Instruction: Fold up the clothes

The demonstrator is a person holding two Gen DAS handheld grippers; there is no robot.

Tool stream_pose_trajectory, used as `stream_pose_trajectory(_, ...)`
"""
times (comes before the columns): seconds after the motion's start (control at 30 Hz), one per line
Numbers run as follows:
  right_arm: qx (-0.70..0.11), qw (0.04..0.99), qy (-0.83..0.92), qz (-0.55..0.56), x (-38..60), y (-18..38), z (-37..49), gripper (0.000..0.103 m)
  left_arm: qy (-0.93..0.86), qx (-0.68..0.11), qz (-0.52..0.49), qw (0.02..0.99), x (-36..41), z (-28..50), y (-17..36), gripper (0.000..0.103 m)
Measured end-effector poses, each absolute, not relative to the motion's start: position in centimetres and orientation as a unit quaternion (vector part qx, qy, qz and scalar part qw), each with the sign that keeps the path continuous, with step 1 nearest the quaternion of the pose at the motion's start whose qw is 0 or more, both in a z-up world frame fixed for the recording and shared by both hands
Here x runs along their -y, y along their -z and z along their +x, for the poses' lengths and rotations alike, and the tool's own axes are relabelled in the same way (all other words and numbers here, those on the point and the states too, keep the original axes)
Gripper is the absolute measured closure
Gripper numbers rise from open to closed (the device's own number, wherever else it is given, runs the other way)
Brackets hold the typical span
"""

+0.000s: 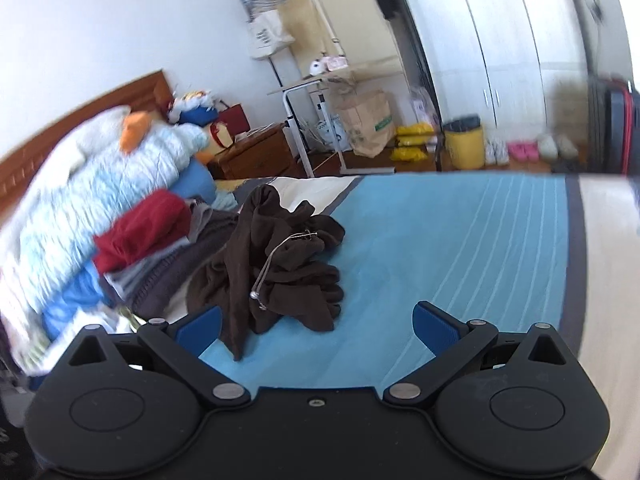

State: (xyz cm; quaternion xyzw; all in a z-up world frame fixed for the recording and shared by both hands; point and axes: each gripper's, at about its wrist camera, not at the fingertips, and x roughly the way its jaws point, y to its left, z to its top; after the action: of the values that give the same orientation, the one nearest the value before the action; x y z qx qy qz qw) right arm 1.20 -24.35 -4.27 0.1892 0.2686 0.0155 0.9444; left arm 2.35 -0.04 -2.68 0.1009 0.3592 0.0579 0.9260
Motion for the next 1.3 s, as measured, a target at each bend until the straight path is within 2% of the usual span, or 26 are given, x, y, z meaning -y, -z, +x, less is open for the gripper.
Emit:
stream_pose_trajectory(0.17, -0.286, 0.923, -0.023, 0.255, 25.3, 5.6, 2.8, 0.000, -0.031, -0.357, 0.025, 0.933, -0.3, 9.0, -0.3, 0.000)
stream_pose_trajectory(0.3, -0.275, 0.912, -0.058, 0.300, 26.7, 3.6, 6.2, 0.000, -0.028, -0.337, -0.005, 0.941, -0.4, 14.6, -4.4, 0.000)
stream_pose_trajectory(0.4, -0.285, 0.899, -0.091, 0.320, 27.4, 2.8, 9.4, 0.000, -0.021, -0.345, -0.050, 0.937, -1.5, 17.8, -4.9, 0.000)
stream_pose_trajectory(0.53, -0.321, 0.887, -0.120, 0.309, 26.4, 3.8, 13.8, 0.000, -0.054, -0.353, -0.120, 0.926, -3.7, 21.0, -0.9, 0.000)
stream_pose_trajectory(0.67, -0.344, 0.866, -0.143, 0.333, 26.2, 6.3, 18.0, 0.000, -0.093, -0.311, -0.204, 0.924, -5.4, 24.4, 4.5, 0.001)
stream_pose_trajectory(0.8, -0.378, 0.835, -0.155, 0.369, 25.7, 8.6, 22.7, 0.001, -0.076, -0.354, -0.172, 0.916, -5.4, 26.5, 8.3, 0.002)
stream_pose_trajectory(0.97, -0.406, 0.845, -0.135, 0.322, 24.7, 10.6, 27.3, 0.001, -0.034, -0.443, -0.152, 0.883, -7.1, 29.8, 12.1, 0.002)
stream_pose_trajectory(1.1, -0.421, 0.840, -0.135, 0.315, 25.0, 14.2, 30.1, 0.001, -0.054, -0.452, -0.193, 0.869, -8.3, 30.4, 13.8, 0.001)
stream_pose_trajectory(1.3, -0.419, 0.797, -0.109, 0.421, 26.3, 19.6, 33.4, 0.003, -0.083, -0.464, -0.253, 0.845, -10.2, 31.4, 16.3, 0.000)
